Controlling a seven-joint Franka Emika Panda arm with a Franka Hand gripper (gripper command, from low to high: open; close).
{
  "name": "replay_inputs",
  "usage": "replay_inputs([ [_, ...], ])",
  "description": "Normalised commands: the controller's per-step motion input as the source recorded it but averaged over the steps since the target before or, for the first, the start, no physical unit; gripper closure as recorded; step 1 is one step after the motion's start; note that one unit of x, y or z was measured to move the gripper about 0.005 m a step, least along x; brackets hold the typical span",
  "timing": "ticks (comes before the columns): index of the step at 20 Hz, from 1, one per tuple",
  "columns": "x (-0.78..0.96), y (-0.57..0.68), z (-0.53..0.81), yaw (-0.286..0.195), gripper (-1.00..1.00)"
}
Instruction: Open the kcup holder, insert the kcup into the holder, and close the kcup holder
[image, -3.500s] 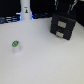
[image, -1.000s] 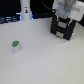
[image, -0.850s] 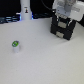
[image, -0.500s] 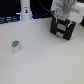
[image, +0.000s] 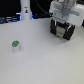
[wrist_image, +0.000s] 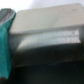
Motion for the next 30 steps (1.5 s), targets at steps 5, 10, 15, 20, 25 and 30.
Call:
replay_inputs([
  [5, 0.92, -0.29, 0.21, -0.109, 1.0],
  [10, 0.91, -0.31, 0.18, -0.106, 1.0],
  [15, 0.9, -0.33, 0.21, -0.098, 1.0],
  [20, 0.9, -0.33, 0.19, -0.096, 1.0],
  [25, 0.89, -0.34, 0.22, -0.101, 1.0],
  [30, 0.53, -0.18, 0.19, -0.076, -1.0],
])
